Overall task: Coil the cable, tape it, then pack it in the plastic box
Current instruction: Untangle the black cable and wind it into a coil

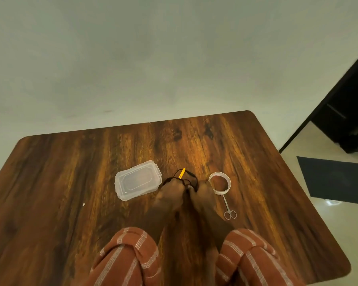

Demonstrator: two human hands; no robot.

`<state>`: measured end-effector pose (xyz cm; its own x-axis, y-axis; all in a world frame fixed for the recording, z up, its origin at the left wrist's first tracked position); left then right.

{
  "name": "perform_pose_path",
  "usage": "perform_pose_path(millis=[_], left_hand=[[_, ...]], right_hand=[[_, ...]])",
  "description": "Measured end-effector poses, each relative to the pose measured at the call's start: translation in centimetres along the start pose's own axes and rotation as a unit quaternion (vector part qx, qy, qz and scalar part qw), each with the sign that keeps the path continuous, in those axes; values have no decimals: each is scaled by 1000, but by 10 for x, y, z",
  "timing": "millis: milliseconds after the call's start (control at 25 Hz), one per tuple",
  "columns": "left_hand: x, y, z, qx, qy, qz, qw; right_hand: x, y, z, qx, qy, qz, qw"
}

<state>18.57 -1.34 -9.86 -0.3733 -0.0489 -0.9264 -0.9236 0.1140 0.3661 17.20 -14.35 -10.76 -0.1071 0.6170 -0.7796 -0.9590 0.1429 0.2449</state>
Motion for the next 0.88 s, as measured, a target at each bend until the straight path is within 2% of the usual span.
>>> perform_pose_path(millis=[40, 80, 160, 240, 320, 360, 480, 560, 600, 680, 760, 880], left_hand=[[5, 15, 18, -56, 28, 84, 994], [-1, 19, 26, -144, 53, 105, 983], [17, 15, 14, -39, -18, 2, 999], [8, 38, 7, 71, 36, -29, 996], [9, 42, 16, 74, 57, -73, 993], [13, 43, 21, 78, 53, -77, 993], [3, 52, 27, 83, 49, -67, 993], [-6, 61, 34, 81, 56, -95, 991], [-11, 65, 39, 73, 74, -118, 988], [-23, 67, 40, 56, 147, -199, 967], [-50, 62, 31, 38, 204, -259, 943], [-113, 45, 6, 3, 361, -283, 889]], right_hand=[[5, -5, 3, 8, 20, 3, 1000], [6, -8, 7, 19, 32, 6, 999], [8, -12, 9, 40, 35, 13, 999], [8, -10, 6, 50, 18, 13, 999], [7, -10, 5, 56, -6, 4, 998], [6, -14, 6, 32, 16, 2, 999], [11, -32, 17, -86, 160, 36, 983], [16, -40, 23, -115, 202, 50, 971], [16, -42, 27, -123, 181, 46, 975], [-2, -39, 38, -104, -38, 55, 992], [-45, -28, 67, -103, -241, 79, 962], [-143, -9, 130, -164, -328, 97, 925]])
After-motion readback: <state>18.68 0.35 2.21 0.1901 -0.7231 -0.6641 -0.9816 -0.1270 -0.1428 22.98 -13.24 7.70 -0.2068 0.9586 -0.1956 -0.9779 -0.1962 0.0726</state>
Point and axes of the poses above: each hand's wrist, its own y-axis away from the middle knuckle, its own x-axis out of the palm, z = x × y, the point moved 2 cm from there along -y, towards the middle knuckle, and after that the axes turned 2 degrees about z, right-handed, at the moved point
